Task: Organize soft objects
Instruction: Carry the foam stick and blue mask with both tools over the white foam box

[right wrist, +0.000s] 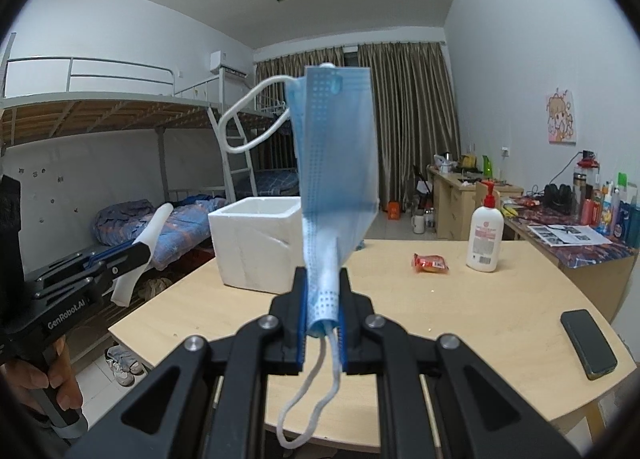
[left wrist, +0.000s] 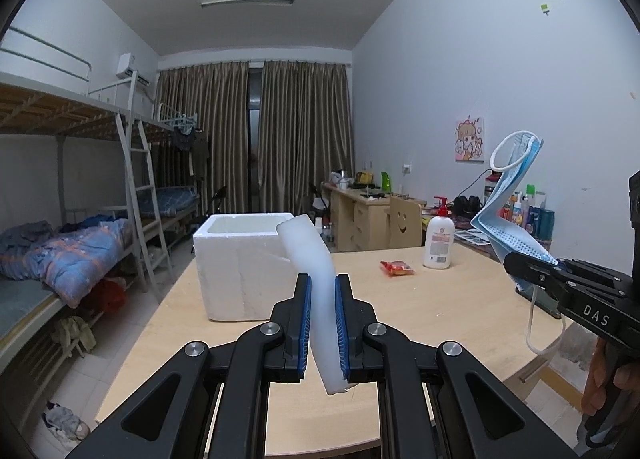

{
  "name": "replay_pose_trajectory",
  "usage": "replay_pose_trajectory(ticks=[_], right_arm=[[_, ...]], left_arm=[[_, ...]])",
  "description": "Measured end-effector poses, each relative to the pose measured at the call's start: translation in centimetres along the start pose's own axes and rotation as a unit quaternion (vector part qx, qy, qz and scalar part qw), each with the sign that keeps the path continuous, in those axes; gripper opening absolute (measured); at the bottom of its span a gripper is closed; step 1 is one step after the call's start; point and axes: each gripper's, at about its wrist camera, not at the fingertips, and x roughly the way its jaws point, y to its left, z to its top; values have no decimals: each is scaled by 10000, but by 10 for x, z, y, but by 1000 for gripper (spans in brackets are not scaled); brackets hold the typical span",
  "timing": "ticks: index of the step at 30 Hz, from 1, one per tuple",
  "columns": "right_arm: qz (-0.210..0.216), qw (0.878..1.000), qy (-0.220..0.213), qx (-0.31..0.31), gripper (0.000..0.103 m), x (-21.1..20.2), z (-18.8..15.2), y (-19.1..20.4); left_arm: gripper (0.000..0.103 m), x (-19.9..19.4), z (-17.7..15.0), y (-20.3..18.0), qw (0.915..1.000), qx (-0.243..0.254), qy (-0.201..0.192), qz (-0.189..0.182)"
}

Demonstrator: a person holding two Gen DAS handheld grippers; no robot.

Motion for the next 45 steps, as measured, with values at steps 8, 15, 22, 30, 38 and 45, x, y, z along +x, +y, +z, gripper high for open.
replay_pose_trajectory(ticks=[8, 15, 22, 30, 38, 45], right_arm=[[62, 10000, 37, -26, 15, 8, -3, -1], [228, 9996, 107, -114, 15, 20, -1, 9], [607, 9975, 154, -313, 15, 35, 2, 32], [999, 9936, 222, -472, 15, 49, 3, 58], [1102, 9922, 331, -485, 15, 64, 7, 66], [1074, 9922, 452, -441, 15, 77, 13, 63]], left_arm=[[12, 0, -3, 0, 10000, -2, 45, 59], [12, -1, -2, 5, 9997, -27, 15, 230], [12, -14, -1, 19, 9986, -72, -19, 526], [12, -22, 2, 35, 9970, -134, -60, 757], [12, -8, 6, 44, 9970, -178, 52, 755], [12, 12, 8, 48, 9971, -219, 167, 712]])
